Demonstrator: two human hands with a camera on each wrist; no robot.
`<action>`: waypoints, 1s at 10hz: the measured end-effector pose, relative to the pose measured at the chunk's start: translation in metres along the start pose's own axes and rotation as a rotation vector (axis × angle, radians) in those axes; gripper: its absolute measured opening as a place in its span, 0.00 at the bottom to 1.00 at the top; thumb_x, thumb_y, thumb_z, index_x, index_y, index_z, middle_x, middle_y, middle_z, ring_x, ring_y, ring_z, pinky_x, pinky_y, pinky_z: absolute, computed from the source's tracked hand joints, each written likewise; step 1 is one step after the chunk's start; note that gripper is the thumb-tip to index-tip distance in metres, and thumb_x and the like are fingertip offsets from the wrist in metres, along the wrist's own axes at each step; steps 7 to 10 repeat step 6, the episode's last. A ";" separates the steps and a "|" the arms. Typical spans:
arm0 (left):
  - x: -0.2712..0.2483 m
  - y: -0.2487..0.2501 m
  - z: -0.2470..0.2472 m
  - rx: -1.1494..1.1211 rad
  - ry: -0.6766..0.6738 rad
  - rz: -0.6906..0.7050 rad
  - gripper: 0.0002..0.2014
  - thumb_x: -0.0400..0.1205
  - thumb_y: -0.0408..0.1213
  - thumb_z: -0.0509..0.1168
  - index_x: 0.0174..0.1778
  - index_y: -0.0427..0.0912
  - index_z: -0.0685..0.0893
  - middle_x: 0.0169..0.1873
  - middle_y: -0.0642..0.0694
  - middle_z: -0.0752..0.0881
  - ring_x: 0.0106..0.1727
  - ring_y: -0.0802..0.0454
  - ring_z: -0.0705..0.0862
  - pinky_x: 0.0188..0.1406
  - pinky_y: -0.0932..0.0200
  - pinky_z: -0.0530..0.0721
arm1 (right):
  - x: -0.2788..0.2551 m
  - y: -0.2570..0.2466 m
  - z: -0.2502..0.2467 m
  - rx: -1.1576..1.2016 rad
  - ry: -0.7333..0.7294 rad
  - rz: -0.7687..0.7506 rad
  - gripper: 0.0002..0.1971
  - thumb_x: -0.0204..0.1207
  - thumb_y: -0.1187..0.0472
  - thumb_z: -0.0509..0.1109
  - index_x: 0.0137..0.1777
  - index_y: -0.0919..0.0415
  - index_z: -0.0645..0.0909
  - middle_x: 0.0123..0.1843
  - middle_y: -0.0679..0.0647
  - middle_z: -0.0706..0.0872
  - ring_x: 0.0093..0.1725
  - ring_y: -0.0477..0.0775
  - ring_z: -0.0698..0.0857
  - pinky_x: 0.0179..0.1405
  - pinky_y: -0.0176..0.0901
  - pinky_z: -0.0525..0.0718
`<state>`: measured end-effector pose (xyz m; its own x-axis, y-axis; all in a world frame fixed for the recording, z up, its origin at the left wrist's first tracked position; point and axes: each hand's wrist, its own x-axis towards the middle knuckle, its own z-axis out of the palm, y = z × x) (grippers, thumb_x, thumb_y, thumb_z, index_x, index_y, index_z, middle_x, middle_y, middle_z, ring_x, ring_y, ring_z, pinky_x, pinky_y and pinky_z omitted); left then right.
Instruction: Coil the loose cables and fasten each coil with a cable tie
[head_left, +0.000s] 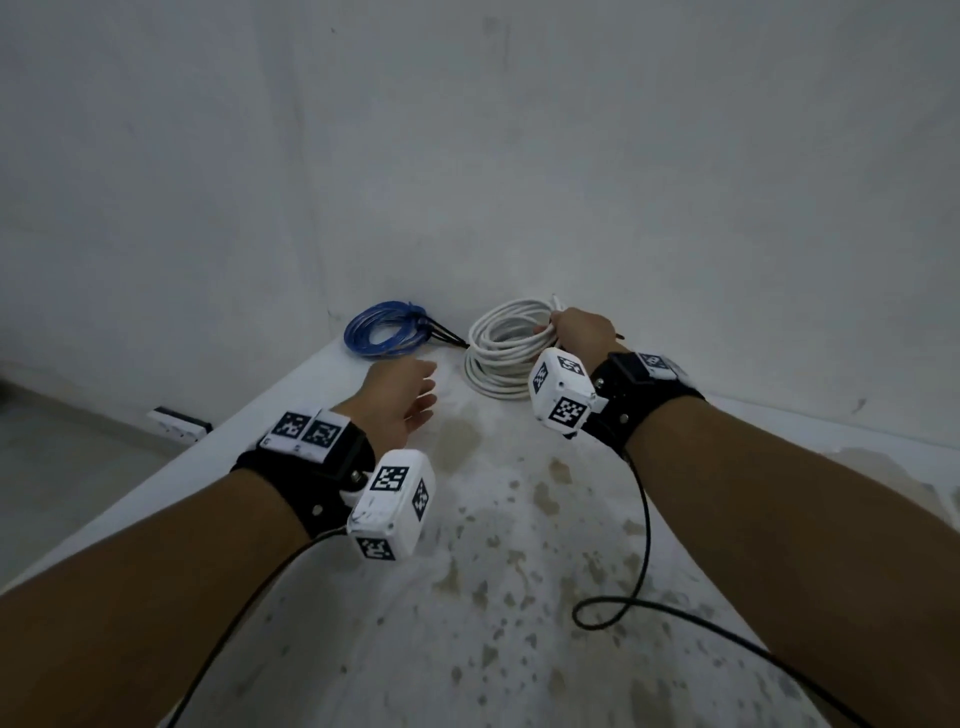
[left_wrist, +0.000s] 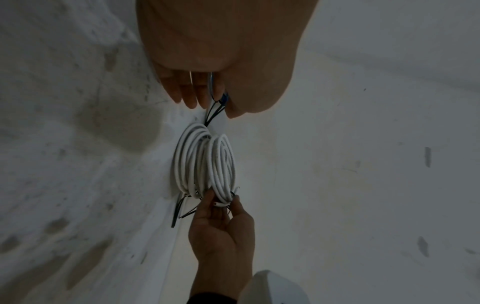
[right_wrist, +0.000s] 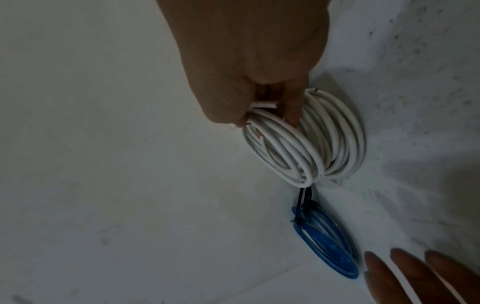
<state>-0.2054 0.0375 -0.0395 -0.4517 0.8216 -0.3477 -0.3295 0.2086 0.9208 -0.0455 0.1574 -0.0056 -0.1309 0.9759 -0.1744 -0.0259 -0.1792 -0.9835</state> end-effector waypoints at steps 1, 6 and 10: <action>-0.008 -0.004 -0.001 0.008 -0.013 -0.011 0.13 0.85 0.34 0.65 0.65 0.39 0.81 0.44 0.44 0.82 0.42 0.50 0.81 0.40 0.59 0.81 | -0.003 -0.001 -0.004 -0.037 0.054 -0.055 0.10 0.87 0.64 0.59 0.44 0.55 0.75 0.47 0.53 0.82 0.37 0.49 0.82 0.22 0.31 0.80; -0.058 -0.024 0.028 0.205 -0.134 -0.009 0.08 0.83 0.33 0.68 0.55 0.33 0.85 0.37 0.43 0.84 0.36 0.50 0.81 0.36 0.57 0.83 | -0.020 0.020 -0.053 -0.850 0.014 -0.277 0.28 0.78 0.59 0.73 0.76 0.63 0.70 0.60 0.61 0.87 0.57 0.64 0.86 0.50 0.44 0.81; -0.058 -0.024 0.028 0.205 -0.134 -0.009 0.08 0.83 0.33 0.68 0.55 0.33 0.85 0.37 0.43 0.84 0.36 0.50 0.81 0.36 0.57 0.83 | -0.020 0.020 -0.053 -0.850 0.014 -0.277 0.28 0.78 0.59 0.73 0.76 0.63 0.70 0.60 0.61 0.87 0.57 0.64 0.86 0.50 0.44 0.81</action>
